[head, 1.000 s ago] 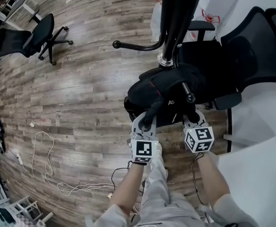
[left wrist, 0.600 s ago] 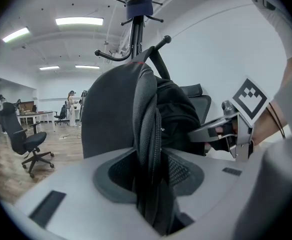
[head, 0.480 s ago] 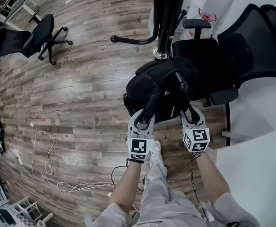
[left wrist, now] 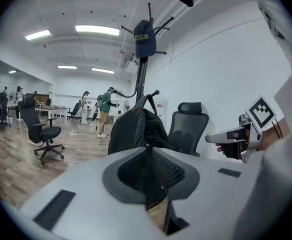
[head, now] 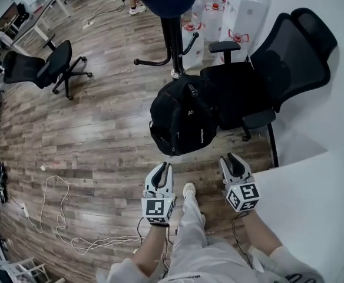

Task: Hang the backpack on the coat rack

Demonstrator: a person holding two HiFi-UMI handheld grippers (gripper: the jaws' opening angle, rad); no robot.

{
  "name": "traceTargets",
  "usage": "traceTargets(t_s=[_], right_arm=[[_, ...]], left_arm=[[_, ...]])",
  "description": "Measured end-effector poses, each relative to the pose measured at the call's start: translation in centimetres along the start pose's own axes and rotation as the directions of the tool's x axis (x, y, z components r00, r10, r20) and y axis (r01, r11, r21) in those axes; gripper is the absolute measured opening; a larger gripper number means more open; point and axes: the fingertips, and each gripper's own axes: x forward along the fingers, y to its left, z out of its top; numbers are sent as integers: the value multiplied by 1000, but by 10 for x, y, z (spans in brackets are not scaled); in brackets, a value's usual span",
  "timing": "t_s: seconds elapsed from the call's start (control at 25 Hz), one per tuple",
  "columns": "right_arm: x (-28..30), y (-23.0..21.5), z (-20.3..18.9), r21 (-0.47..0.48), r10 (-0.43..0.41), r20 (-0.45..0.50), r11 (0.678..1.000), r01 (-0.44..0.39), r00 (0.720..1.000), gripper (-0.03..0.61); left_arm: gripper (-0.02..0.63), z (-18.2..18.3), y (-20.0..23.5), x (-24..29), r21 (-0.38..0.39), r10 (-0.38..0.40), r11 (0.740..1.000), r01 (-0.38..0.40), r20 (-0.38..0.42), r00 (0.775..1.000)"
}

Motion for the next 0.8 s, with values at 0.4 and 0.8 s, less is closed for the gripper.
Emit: traceTargets(t_s=[0.4, 0.8], right_arm=[[-138, 35, 16, -5, -29, 98, 1000, 30, 995, 55], [-220, 50, 6, -9, -80, 96, 997, 81, 992, 14]], left_arm=[[8, 60, -69, -125, 104, -12, 995, 5, 63, 998], [8, 56, -88, -188, 82, -52, 995, 47, 65, 996]])
